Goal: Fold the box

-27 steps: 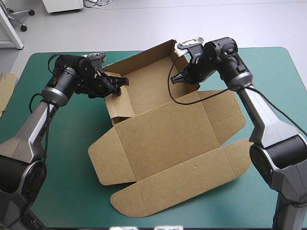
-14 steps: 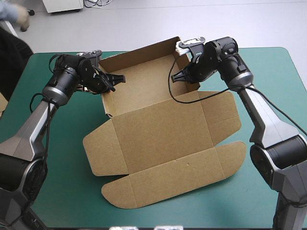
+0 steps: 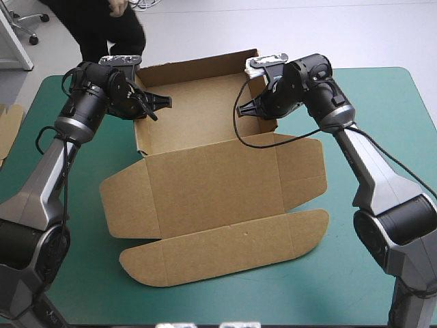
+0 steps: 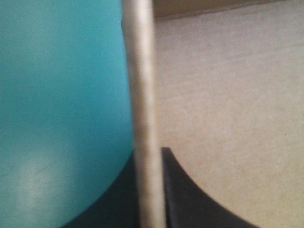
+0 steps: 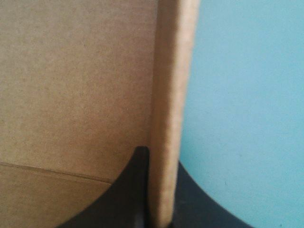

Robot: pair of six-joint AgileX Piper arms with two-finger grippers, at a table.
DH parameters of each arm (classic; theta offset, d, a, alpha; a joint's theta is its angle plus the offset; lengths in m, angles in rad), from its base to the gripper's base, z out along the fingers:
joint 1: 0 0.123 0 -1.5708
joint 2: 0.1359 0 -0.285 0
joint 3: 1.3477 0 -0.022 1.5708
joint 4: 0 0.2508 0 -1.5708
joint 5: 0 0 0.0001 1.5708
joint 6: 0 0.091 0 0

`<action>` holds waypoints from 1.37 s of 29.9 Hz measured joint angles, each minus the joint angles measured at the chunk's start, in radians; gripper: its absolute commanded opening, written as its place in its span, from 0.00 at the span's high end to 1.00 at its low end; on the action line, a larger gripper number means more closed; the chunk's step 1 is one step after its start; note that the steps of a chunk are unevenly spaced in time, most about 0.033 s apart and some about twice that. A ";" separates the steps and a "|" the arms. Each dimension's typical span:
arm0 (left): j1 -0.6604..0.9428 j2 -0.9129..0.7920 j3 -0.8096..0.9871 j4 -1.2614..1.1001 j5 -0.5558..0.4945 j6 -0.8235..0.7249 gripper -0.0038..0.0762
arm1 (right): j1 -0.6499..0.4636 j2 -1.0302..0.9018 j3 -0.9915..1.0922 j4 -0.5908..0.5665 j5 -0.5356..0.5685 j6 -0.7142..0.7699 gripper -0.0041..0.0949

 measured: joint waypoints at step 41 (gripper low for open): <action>0.017 0.168 -0.043 -0.196 0.054 0.206 0.97 | -0.048 -0.083 0.242 -0.012 0.011 0.149 0.98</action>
